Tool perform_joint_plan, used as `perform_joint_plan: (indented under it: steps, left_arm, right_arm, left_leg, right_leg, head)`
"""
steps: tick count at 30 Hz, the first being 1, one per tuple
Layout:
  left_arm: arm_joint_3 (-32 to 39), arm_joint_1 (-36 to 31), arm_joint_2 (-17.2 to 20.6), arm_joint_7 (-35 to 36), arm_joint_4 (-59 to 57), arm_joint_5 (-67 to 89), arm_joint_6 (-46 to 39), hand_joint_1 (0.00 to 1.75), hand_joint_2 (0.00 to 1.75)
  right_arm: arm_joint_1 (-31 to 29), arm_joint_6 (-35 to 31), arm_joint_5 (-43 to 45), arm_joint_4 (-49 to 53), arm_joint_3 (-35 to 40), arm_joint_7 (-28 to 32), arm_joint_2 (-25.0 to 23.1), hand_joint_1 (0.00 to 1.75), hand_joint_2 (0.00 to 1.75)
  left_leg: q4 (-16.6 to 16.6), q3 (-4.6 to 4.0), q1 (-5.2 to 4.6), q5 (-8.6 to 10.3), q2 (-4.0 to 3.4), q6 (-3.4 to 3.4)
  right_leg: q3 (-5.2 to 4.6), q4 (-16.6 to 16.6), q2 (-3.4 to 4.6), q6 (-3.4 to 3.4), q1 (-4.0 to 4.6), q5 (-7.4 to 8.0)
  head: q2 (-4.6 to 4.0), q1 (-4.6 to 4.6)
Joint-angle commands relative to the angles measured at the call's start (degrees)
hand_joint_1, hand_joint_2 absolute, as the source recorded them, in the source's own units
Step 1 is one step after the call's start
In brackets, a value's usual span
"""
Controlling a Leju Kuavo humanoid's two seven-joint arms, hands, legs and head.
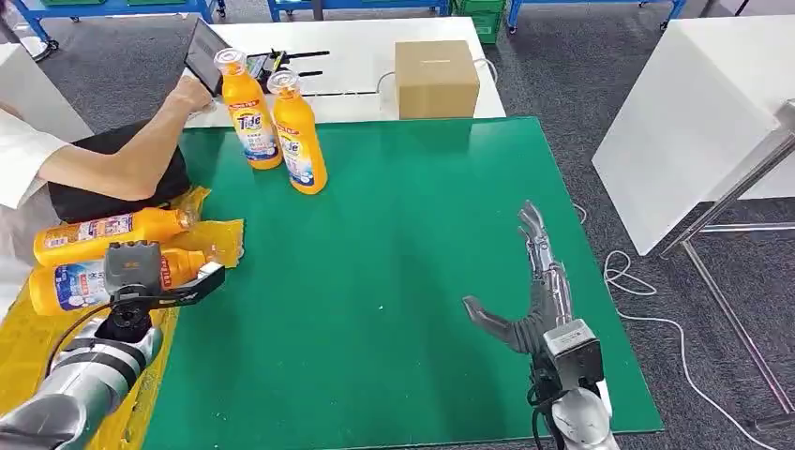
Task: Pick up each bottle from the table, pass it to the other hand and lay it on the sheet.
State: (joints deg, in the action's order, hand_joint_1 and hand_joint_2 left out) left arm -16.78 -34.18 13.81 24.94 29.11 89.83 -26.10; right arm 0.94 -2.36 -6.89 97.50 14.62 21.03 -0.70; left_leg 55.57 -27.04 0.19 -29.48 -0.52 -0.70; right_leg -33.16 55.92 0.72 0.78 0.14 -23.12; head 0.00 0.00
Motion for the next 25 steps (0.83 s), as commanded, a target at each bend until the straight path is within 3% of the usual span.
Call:
perform_joint_plan:
  steps: [1,6,7,12,25]
  left_arm:
    - [5.4,-1.3,-1.7,-4.3,-4.8,0.2,-3.9,0.09,1.75]
    - [5.4,-1.3,-1.7,-4.3,-4.8,0.2,-3.9,0.09,1.75]
    - [5.4,-1.3,-1.7,-4.3,-4.8,0.2,-3.9,0.0,1.75]
    - [9.9,-0.8,-3.2,-9.2,-4.7,-0.7,-5.9,0.0,1.75]
    - [13.2,-0.2,-4.6,-13.0,-4.4,-1.7,-7.2,0.0,1.75]
  right_arm:
    - [-1.7,-0.4,0.0,-4.1,-0.1,0.3,1.0,0.0,1.75]
    - [-1.7,-0.4,0.0,-4.1,-0.1,0.3,1.0,0.0,1.75]
    - [-1.7,-0.4,0.0,-4.1,-0.1,0.3,1.0,0.0,1.75]
    - [-2.0,-0.6,0.0,-4.5,0.3,0.3,1.3,0.0,1.75]
    - [-2.5,-0.7,0.0,-5.3,0.7,0.3,1.4,0.0,1.75]
  left_leg:
    - [0.0,0.08,0.05,-0.02,0.02,0.01]
    - [0.0,0.1,0.06,-0.02,0.07,0.01]
    - [0.0,0.06,0.04,-0.01,0.06,0.01]
    - [-0.1,0.08,0.05,0.0,0.09,0.01]
    - [0.0,0.06,0.04,-0.01,0.06,0.01]
  right_leg:
    - [0.1,-0.1,-0.03,0.05,0.05,0.0]
    - [0.13,-0.1,-0.08,0.06,0.06,0.0]
    - [0.09,-0.1,-0.07,0.05,0.04,0.0]
    - [0.13,-0.1,-0.11,0.06,0.05,0.01]
    - [0.09,-0.1,-0.07,0.05,0.04,0.01]
  head:
    - [0.0,0.0]
    - [0.0,0.0]
    - [0.0,0.0]
    - [0.0,0.0]
    - [0.0,0.0]
